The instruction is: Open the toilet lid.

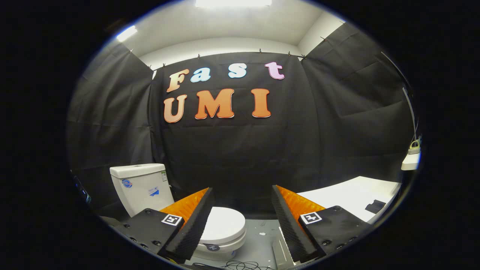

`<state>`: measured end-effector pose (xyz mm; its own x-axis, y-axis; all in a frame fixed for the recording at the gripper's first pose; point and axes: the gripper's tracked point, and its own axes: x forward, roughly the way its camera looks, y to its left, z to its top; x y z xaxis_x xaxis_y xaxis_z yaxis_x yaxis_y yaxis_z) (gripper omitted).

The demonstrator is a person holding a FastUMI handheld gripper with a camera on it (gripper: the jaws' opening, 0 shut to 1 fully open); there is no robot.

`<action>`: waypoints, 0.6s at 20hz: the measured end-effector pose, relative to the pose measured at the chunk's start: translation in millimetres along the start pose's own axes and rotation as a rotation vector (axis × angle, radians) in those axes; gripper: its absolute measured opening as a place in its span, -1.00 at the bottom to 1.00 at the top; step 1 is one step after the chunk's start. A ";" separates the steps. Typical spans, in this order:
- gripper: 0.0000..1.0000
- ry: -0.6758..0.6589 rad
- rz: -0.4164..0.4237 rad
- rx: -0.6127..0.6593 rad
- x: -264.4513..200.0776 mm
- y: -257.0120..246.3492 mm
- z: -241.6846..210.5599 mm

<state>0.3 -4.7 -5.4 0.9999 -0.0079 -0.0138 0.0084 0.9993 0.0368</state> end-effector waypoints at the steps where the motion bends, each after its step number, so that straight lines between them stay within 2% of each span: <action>1: 0.97 0.005 0.004 0.008 -0.1 1.2 -1.6; 8: 0.99 -0.055 0.027 0.082 -2.9 7.2 15.0; 12: 0.98 -0.027 0.047 0.106 -2.4 12.4 7.4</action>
<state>-1.8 7.4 2.4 0.9992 0.0361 0.0177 -0.0382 0.9892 0.1418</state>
